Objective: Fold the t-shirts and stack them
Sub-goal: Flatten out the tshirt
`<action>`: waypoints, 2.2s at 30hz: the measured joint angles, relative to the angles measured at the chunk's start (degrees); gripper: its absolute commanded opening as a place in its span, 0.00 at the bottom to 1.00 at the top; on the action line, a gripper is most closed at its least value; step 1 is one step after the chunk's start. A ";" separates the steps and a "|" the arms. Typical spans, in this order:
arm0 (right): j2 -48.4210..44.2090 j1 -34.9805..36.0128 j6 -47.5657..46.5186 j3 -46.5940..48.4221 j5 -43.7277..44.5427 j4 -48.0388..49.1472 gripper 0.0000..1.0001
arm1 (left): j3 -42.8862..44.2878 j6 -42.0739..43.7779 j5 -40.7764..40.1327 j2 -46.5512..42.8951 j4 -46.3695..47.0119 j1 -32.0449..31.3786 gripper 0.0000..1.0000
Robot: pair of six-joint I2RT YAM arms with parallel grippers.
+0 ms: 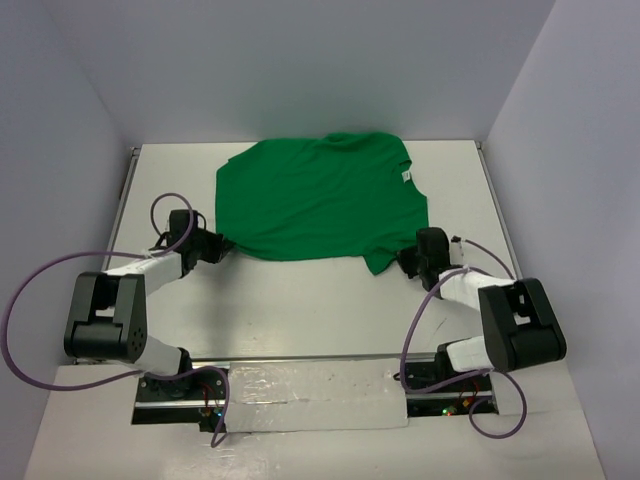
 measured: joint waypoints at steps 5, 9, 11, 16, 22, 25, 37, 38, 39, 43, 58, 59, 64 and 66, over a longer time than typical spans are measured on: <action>-10.66 0.39 -5.20 0.09 2.28 -4.32 0.09 | 1.13 2.54 0.02 -1.72 -3.22 0.00 0.10; -24.55 0.53 -12.71 3.99 4.23 -10.61 0.09 | 4.25 7.29 0.32 -7.49 -8.21 -0.11 0.10; -30.35 0.64 -16.45 8.14 5.19 -13.36 0.09 | 7.86 10.07 0.52 -11.31 -11.35 -0.39 0.10; -39.24 0.79 -26.05 22.78 7.03 -18.01 0.09 | 21.25 16.67 2.11 -22.08 -14.93 -1.26 0.10; -45.78 0.80 -35.76 38.26 8.07 -21.68 0.09 | 40.79 23.74 4.81 -30.00 -21.02 -2.01 0.10; -48.08 0.85 -39.23 45.83 7.68 -22.74 0.09 | 47.17 26.03 6.06 -32.88 -23.58 -2.21 0.10; -44.86 0.86 -46.81 61.44 4.39 -26.78 0.09 | 58.42 29.10 7.68 -38.53 -31.60 -2.32 0.10; -44.66 0.87 -47.14 61.82 4.24 -26.95 0.09 | 58.08 29.22 7.56 -38.58 -31.95 -2.32 0.10; -44.57 0.88 -47.44 61.69 4.17 -26.80 0.09 | 57.23 29.41 7.35 -38.61 -32.02 -2.32 0.10; -43.99 0.90 -48.37 58.35 3.86 -25.73 0.09 | 51.09 30.19 5.59 -38.17 -32.73 -2.32 0.10; -8.68 0.78 -49.83 38.20 3.49 -16.46 0.09 | 26.09 32.09 -1.55 -14.37 -26.11 2.25 0.10; -5.45 0.75 -49.75 38.24 3.22 -15.27 0.09 | 26.16 32.12 -1.47 -11.66 -24.55 2.90 0.10; 12.58 0.72 -48.41 44.50 1.36 -12.28 0.09 | 32.38 32.26 0.42 5.28 -21.00 6.37 0.10; 18.69 0.72 -47.43 47.98 0.33 -10.63 0.09 | 35.52 32.16 1.22 11.40 -19.68 7.88 0.10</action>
